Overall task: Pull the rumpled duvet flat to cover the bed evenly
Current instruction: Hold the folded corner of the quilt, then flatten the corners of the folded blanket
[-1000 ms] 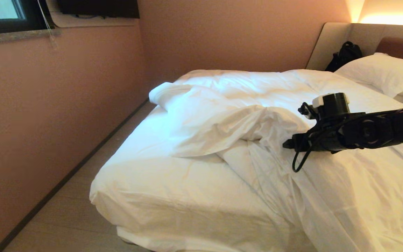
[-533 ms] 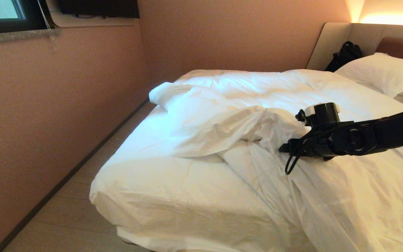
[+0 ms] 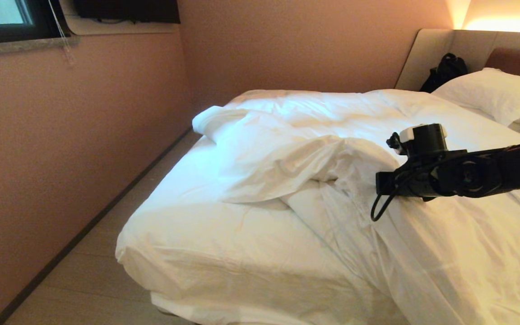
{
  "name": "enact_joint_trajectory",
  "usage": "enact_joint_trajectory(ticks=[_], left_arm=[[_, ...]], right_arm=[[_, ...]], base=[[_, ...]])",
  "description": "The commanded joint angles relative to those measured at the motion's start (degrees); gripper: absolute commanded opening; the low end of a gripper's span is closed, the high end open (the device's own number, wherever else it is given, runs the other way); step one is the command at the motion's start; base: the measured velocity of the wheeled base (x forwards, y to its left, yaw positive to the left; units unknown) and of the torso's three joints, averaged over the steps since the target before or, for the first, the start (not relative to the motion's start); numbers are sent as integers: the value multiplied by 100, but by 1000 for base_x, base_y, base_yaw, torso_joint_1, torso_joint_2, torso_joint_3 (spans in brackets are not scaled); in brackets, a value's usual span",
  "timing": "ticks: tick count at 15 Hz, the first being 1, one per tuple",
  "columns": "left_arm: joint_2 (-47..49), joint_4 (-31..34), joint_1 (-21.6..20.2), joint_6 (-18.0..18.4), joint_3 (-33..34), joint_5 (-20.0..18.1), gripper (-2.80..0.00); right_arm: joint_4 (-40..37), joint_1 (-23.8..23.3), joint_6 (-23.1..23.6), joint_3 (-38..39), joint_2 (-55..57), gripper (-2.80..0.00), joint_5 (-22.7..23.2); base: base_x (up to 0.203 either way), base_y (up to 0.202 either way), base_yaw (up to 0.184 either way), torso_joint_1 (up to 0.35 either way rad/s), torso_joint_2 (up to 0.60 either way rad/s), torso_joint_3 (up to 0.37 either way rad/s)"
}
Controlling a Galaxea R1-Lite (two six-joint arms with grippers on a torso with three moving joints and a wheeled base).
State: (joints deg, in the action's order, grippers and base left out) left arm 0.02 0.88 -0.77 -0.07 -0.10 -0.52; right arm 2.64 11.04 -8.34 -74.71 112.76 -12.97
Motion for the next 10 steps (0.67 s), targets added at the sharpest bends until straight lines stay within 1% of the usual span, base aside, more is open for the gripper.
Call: enact_joint_trajectory(ticks=[1,4,6,7,8,10], left_arm=[[-2,0,-2,-1,-6,-1,-280],[3,0,-2,-1,1,-1,-280],[-2,0,-2,-1,1,-1,-280],[-2,0,-2,-1,1,-1,-280],[-2,0,-2,-1,1,-1,-280],[-2,0,-2,-1,1,-1,-280]], right_arm=[[-28,74,-70,67,-309,-280,-31],[-46,427,-89,373,-751,-280,-18],[-34,916,-90,756,-1076,-280,-18],[-32,1067,-92,860,-1181,-280,-17],[-36,1370,-110,954,-1314,-280,-15],[-43,1833,-206,1149,-1504,-280,-20]], base=[[0,0,0,0,0,0],[0,0,0,0,0,0],[0,0,0,0,0,0],[0,0,0,0,0,0],[0,0,0,0,0,0],[0,0,0,0,0,0]])
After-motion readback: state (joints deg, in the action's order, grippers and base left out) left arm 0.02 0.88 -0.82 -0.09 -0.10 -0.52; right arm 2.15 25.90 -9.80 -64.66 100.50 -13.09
